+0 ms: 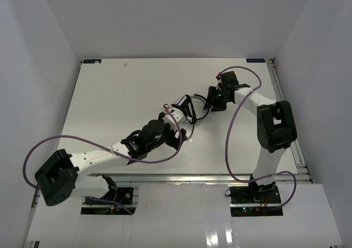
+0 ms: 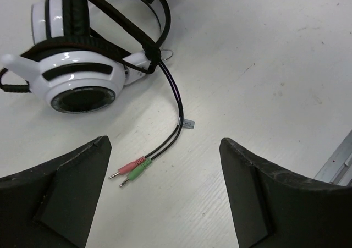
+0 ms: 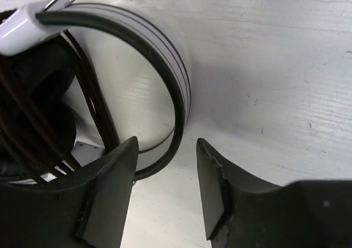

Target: Wrap the headphones

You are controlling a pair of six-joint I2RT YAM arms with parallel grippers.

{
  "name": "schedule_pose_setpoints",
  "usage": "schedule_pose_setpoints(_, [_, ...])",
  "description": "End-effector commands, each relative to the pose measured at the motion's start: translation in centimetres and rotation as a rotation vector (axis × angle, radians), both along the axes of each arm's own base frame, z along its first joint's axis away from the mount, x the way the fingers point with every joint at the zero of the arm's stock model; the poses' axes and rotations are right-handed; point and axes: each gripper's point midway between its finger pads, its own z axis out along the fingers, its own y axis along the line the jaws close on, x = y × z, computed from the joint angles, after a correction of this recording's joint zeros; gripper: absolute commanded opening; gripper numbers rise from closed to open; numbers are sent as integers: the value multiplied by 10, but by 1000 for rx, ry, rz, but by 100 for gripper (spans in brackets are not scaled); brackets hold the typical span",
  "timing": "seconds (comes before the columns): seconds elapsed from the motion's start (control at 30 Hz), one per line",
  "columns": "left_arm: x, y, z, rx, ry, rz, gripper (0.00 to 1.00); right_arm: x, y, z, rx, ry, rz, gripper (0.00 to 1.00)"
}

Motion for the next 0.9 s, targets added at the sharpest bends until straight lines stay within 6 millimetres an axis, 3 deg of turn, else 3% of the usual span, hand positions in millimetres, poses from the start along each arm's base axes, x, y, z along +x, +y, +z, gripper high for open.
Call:
schedule_pose_setpoints(0.0, [-9, 23, 17, 31, -35, 9, 92, 16, -8, 42, 1, -143, 25, 64])
schedule_pose_setpoints(0.07, [-13, 37, 24, 45, -63, 19, 93, 13, -16, 64, -28, -229, 85, 76])
schedule_pose_setpoints(0.13, [-19, 48, 24, 52, -64, 23, 93, 6, -18, 79, -50, -299, 185, 95])
schedule_pose_setpoints(0.17, [-22, 53, 29, 43, -72, 26, 94, -2, -20, 83, -63, -318, 238, 97])
schedule_pose_setpoints(0.2, [-26, 58, 30, 47, -70, 28, 94, -10, -23, 87, -88, -334, 283, 91])
schedule_pose_setpoints(0.27, [-29, 64, 42, 19, -90, 34, 95, -22, -36, 95, -161, -392, 329, 90])
schedule_pose_setpoints(0.33, [-34, 72, 55, 0, -107, 39, 97, -35, -55, 118, -232, -482, 283, 90])
schedule_pose_setpoints(0.4, [-38, 78, 67, -17, -136, 35, 98, -42, -71, 129, -291, -531, 239, 90])
schedule_pose_setpoints(0.57, [-46, 91, 69, -6, -171, 21, 98, -74, -100, 155, -374, -688, 161, 90])
schedule_pose_setpoints(0.73, [-55, 95, 69, -29, -165, 5, 98, -101, -127, 167, -442, -828, 56, 90])
schedule_pose_setpoints(0.87, [-53, 101, 71, -32, -179, 31, 98, -109, -149, 160, -494, -802, -35, 90])
